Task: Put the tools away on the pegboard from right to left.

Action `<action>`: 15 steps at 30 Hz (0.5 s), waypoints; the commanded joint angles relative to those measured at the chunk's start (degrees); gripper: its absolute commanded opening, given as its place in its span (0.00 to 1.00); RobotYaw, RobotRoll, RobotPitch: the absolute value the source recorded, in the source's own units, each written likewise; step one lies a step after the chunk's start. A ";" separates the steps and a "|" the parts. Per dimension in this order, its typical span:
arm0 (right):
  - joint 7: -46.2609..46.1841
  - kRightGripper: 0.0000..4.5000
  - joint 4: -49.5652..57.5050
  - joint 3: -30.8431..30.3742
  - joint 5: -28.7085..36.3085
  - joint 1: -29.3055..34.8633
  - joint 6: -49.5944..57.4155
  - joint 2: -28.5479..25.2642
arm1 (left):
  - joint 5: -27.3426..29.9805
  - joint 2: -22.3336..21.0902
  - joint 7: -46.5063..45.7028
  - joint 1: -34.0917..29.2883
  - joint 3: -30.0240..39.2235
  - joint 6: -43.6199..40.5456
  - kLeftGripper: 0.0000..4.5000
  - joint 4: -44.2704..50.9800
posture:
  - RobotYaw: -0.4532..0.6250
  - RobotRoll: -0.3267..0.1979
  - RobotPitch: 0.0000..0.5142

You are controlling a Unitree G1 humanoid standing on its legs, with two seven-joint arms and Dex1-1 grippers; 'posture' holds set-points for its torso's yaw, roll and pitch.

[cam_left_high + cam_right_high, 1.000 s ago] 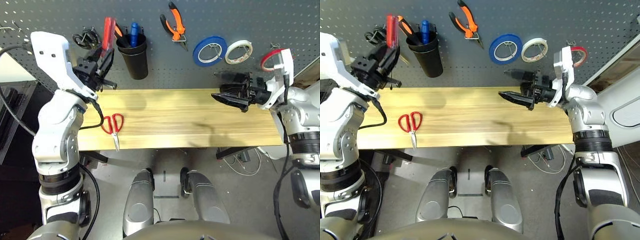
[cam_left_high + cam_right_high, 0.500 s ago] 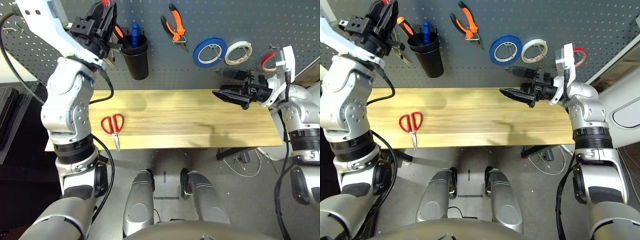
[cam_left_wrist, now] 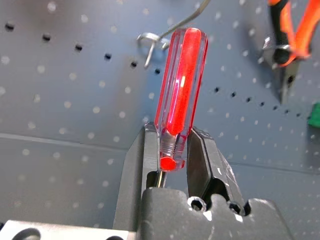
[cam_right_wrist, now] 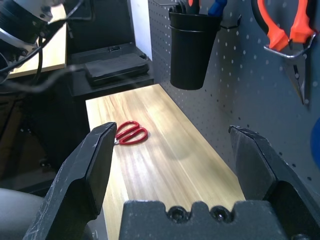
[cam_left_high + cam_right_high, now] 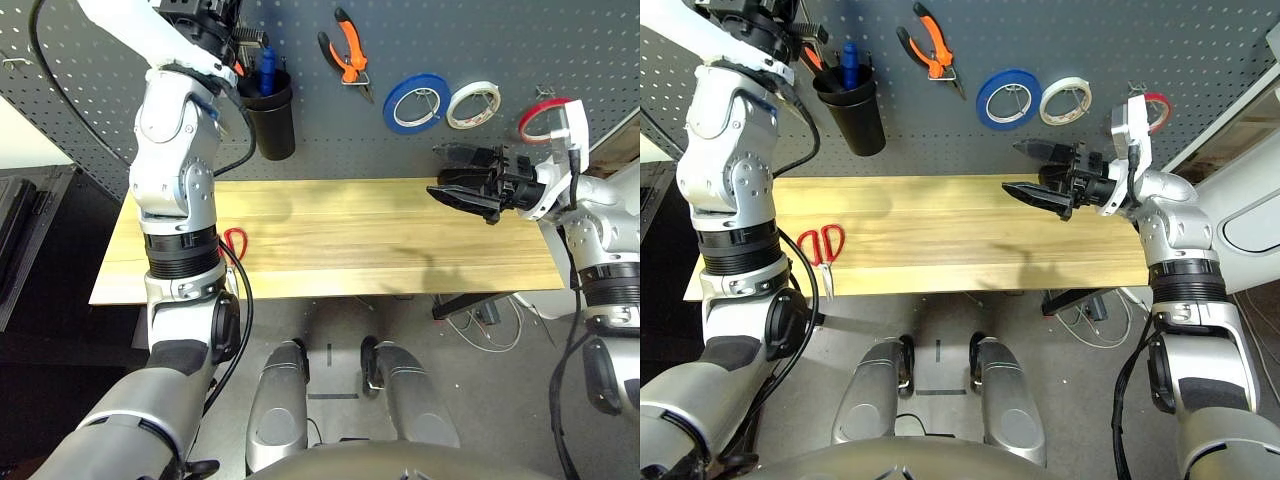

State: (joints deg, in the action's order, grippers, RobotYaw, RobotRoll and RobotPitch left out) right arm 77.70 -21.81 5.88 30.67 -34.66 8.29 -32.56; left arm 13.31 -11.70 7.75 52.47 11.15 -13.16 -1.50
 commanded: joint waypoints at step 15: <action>-3.13 1.00 6.51 0.79 1.26 2.97 2.36 1.44 | -7.67 -0.76 0.40 -2.47 -4.84 9.09 0.35 -15.50 | 0.45 0.62 0.32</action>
State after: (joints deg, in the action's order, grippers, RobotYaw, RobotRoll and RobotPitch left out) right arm 74.76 -16.36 5.88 31.43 -32.66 10.36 -31.00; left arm 6.65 -11.55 7.45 50.69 7.10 -3.12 -16.99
